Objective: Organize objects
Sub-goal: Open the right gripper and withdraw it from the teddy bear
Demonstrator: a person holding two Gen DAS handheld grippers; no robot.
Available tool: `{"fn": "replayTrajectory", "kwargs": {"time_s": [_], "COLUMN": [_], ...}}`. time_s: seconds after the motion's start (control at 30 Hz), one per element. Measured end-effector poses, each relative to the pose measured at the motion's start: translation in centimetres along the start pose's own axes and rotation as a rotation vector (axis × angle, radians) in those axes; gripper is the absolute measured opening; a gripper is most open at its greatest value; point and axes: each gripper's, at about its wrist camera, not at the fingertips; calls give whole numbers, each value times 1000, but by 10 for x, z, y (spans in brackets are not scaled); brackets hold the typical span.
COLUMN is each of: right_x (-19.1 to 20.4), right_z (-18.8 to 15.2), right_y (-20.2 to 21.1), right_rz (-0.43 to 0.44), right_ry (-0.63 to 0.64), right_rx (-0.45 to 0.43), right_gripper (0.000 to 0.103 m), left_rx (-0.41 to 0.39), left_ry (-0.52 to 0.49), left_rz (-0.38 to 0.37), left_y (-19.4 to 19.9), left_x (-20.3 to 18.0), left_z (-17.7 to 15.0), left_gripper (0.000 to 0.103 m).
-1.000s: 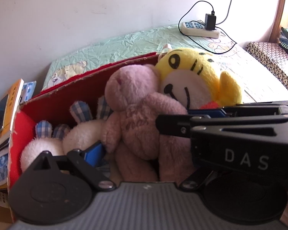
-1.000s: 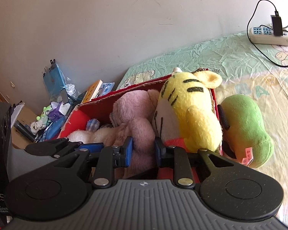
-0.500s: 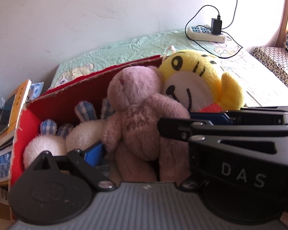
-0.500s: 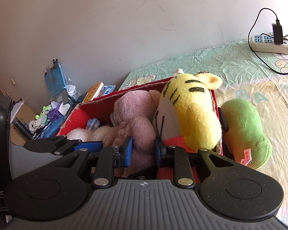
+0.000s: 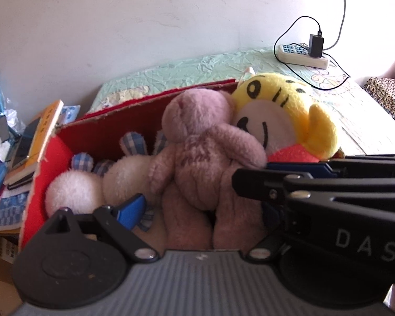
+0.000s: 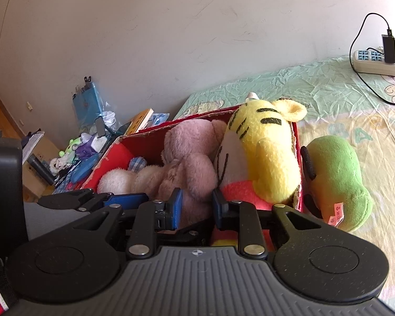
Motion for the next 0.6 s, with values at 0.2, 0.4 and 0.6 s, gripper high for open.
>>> {"fn": "replayTrajectory", "kwargs": {"time_s": [0.2,0.4,0.6], "right_x": [-8,-24,-41], "right_z": [3,7,8], "right_y": [20,48,67], "right_rz": [63,141,194], "right_ry": [22,43,56], "right_rx": [8,1,6], "right_gripper": [33,33,33], "left_rx": [-6,-30,-45], "left_ry": [27,38,59], "left_rz": [47,64,131], "left_y": [20,43,55], "left_x": [-11,-31,-49], "left_z": [2,2,5], "left_gripper": [88,87,87]}}
Point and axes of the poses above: each gripper's, at about its wrist camera, not at the fingertips, and y roughly against the way its jaws point, x to its left, z to its top, and after that the axes turned 2 degrees about -x, right-handed
